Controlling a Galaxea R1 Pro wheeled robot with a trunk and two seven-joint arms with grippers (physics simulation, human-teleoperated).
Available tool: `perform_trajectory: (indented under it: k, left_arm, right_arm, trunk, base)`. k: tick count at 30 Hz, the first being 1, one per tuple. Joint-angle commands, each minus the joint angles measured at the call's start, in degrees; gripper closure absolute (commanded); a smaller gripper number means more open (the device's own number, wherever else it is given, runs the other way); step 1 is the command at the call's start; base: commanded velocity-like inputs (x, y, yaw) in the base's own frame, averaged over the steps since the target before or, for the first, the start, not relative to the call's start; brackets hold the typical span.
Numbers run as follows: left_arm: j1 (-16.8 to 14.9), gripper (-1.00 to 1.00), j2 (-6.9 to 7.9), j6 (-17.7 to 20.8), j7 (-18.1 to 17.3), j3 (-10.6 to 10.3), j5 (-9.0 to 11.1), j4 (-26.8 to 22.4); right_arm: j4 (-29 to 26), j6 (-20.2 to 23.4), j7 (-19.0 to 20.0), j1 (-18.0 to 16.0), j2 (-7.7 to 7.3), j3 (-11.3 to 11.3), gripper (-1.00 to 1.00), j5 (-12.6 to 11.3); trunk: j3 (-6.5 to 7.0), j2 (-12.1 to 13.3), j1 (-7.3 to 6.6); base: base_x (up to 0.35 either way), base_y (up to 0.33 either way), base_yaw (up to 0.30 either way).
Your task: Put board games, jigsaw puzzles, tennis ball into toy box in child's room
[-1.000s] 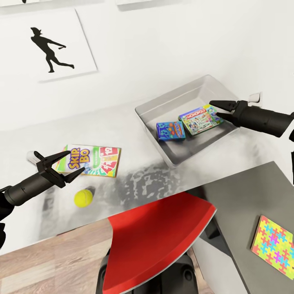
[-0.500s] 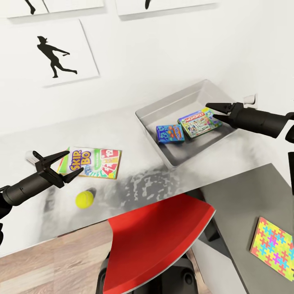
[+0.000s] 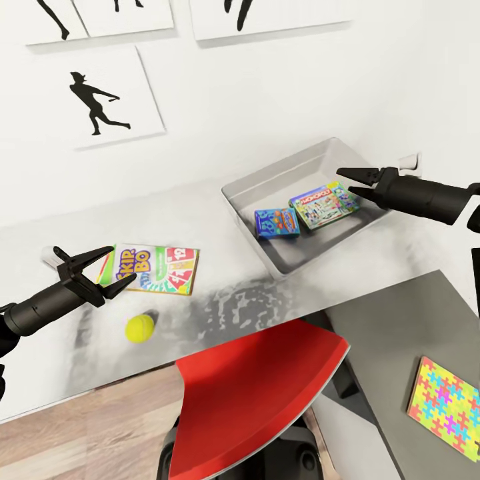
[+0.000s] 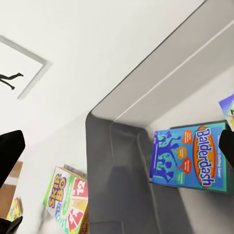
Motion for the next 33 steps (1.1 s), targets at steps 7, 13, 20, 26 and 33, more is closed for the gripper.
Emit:
perform_trajectory:
  k: [7,13,20,26,33]
  left_arm:
    - [0.0,-1.00,0.04,0.2,0.5,0.0,0.6,0.0]
    - [0.0,-1.00,0.01,0.2,0.3,-0.1,0.6,0.0]
    - [0.0,-1.00,0.01,0.2,-0.2,-0.1,0.6,0.0]
    - [0.0,-1.00,0.02,0.2,-1.0,-0.1,0.6,0.0]
    - [0.0,-1.00,0.02,0.2,-1.3,-0.1,0.6,0.0]
  right_arm:
    - [0.0,0.1,-0.6,-0.1,-0.06,0.0,-1.00,-0.6]
    - [0.0,0.1,-0.6,-0.1,-0.06,0.0,-1.00,-0.6]
    - [0.0,0.1,-0.6,-0.1,-0.06,0.0,-1.00,-0.6]
    - [-0.1,0.1,-0.6,-0.3,-0.12,0.0,-1.00,-0.6]
    - [-0.1,0.1,-0.6,-0.4,-0.15,0.0,-1.00,-0.6]
  trunk:
    - [0.58,-0.1,0.04]
    - [1.13,-0.1,0.04]
    - [1.78,-0.1,0.04]
    - [2.34,-0.1,0.04]
    - [2.98,-0.1,0.04]
  base:
    - [-0.091,0.000,0.000]
    - [-0.251,0.000,0.000]
    - [-0.303,0.000,0.000]
    - [-0.282,0.000,0.000]
    - [-0.107,0.000,0.000]
